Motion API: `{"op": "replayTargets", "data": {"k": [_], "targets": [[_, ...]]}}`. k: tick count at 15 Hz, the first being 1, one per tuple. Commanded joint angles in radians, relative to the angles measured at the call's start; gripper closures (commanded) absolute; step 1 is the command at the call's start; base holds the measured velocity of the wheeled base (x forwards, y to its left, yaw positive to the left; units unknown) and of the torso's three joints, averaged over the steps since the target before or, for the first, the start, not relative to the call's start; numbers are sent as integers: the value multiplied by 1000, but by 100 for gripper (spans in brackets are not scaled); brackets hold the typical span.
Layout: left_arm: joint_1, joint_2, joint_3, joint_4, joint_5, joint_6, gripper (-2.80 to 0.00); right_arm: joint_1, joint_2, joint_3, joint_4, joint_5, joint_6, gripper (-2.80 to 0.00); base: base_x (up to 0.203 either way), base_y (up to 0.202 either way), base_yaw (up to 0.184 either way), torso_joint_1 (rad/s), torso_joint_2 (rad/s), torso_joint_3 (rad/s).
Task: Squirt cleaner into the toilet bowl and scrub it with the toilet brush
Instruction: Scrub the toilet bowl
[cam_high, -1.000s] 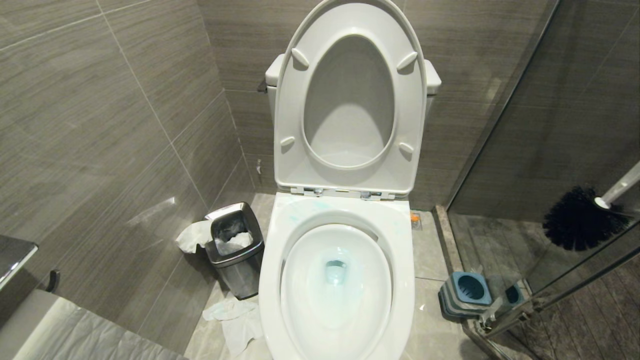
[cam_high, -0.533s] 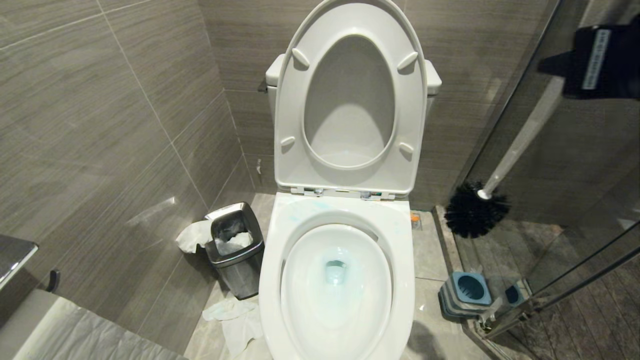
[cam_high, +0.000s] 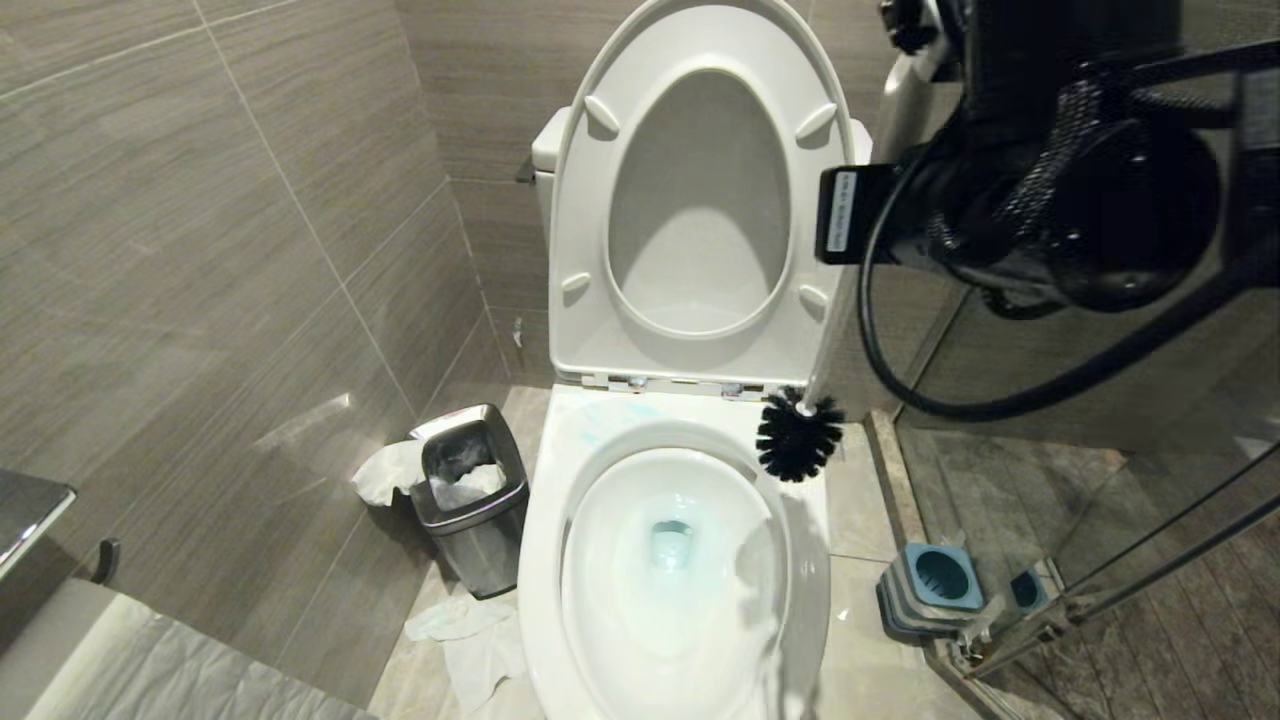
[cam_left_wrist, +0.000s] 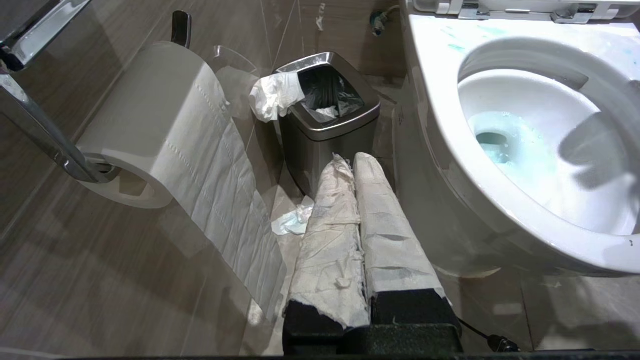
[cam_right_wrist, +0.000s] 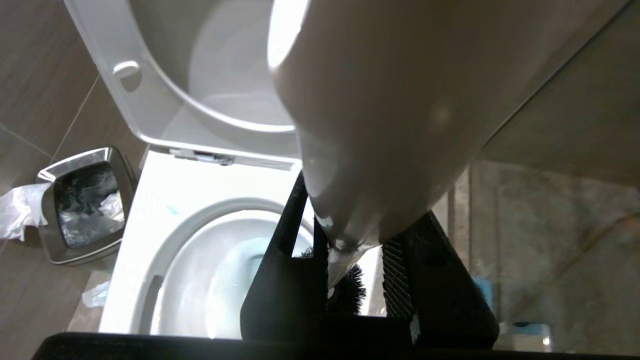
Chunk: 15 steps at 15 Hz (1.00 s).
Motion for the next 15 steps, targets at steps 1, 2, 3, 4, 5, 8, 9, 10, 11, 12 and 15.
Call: {"op": "replayTargets", "data": {"k": [1, 2, 3, 4, 5, 8, 9, 10, 11, 12, 15], "targets": [[0, 2, 2, 0, 0, 0, 0, 7, 142, -38, -2, -3, 35, 0, 0, 0, 0, 0, 0, 0], [0, 2, 2, 0, 0, 0, 0, 16, 182, -43, -2, -3, 70, 0, 0, 0, 0, 0, 0, 0], [0, 2, 2, 0, 0, 0, 0, 23, 223, -45, -2, -3, 103, 0, 0, 0, 0, 0, 0, 0], [0, 2, 2, 0, 0, 0, 0, 29, 259, -48, -3, -2, 129, 0, 0, 0, 0, 0, 0, 0], [0, 2, 2, 0, 0, 0, 0, 34, 298, -55, -3, -2, 150, 0, 0, 0, 0, 0, 0, 0], [0, 2, 2, 0, 0, 0, 0, 38, 416, -119, -4, -1, 185, 0, 0, 0, 0, 0, 0, 0], [0, 2, 2, 0, 0, 0, 0, 37, 456, -153, -4, 0, 188, 0, 0, 0, 0, 0, 0, 0], [0, 2, 2, 0, 0, 0, 0, 34, 495, -189, -4, 0, 190, 0, 0, 0, 0, 0, 0, 0], [0, 2, 2, 0, 0, 0, 0, 27, 536, -230, -4, 0, 191, 0, 0, 0, 0, 0, 0, 0], [0, 2, 2, 0, 0, 0, 0, 18, 573, -256, -6, -1, 189, 0, 0, 0, 0, 0, 0, 0], [0, 2, 2, 0, 0, 0, 0, 6, 665, -265, -93, -3, 185, 0, 0, 0, 0, 0, 0, 0]]}}
